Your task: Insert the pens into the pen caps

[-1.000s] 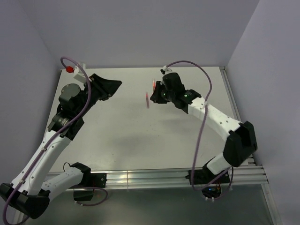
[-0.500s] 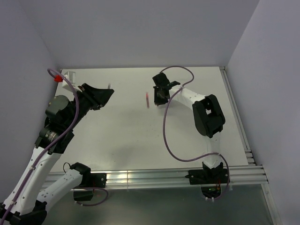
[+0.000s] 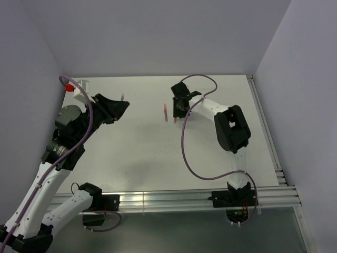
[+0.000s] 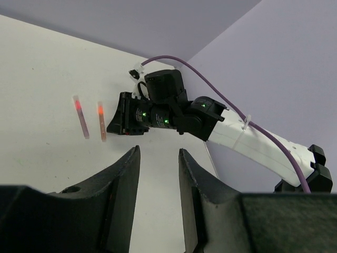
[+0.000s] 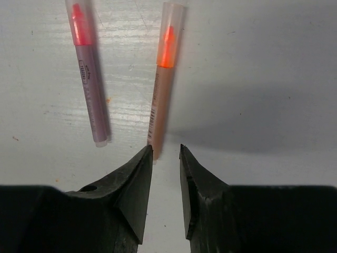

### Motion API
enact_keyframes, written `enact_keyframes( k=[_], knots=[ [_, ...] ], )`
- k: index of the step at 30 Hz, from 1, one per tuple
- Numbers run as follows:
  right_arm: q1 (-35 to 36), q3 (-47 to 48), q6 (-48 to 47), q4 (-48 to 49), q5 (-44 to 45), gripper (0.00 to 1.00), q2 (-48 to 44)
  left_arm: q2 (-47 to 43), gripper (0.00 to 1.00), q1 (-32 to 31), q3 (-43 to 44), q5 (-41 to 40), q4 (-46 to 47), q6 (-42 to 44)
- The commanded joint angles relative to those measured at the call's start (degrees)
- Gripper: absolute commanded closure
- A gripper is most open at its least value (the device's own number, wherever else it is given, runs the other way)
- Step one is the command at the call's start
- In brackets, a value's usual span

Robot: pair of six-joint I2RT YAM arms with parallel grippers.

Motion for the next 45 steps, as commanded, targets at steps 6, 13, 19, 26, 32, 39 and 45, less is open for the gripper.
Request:
enact_keyframes(
  k=[6, 13, 19, 26, 32, 39, 45],
  knots=[
    [-0.5, -0.6, -0.7, 0.1, 2.4, 0.62, -4.3, 0.5, 0.6, 0.2, 0.5, 0.2, 1.2, 1.9],
    [-1.0, -3.9, -0.6, 0.6, 3.4, 0.57, -13.3, 1.4, 0.59, 0.3, 0.6, -1.1, 0.6, 3.2],
    [-1.4, -10.3, 0.4, 3.8, 1.8, 0.5, -23.6, 2.1, 0.59, 0.5, 0.0, -2.8, -0.5, 5.1],
    [-1.7, -18.3, 1.2, 7.5, 0.5, 0.44, -36.1, 2.9, 0.59, 0.9, -2.8, -3.1, 0.0, 6.5],
    [-2.0, -23.8, 1.3, 10.1, 1.0, 0.36, -45.2, 3.9, 0.58, 1.4, -4.5, -3.8, 0.8, 8.4],
    [-2.7, -29.5, 0.9, 13.0, -0.4, 0.27, -52.0, 3.5, 0.56, 1.8, -6.3, -4.9, 2.1, 11.3],
    [-3.5, -33.2, 1.2, 15.2, -3.2, 0.02, -57.6, 4.1, 0.55, 1.9, -7.1, -3.9, 1.9, 12.6]
  ],
)
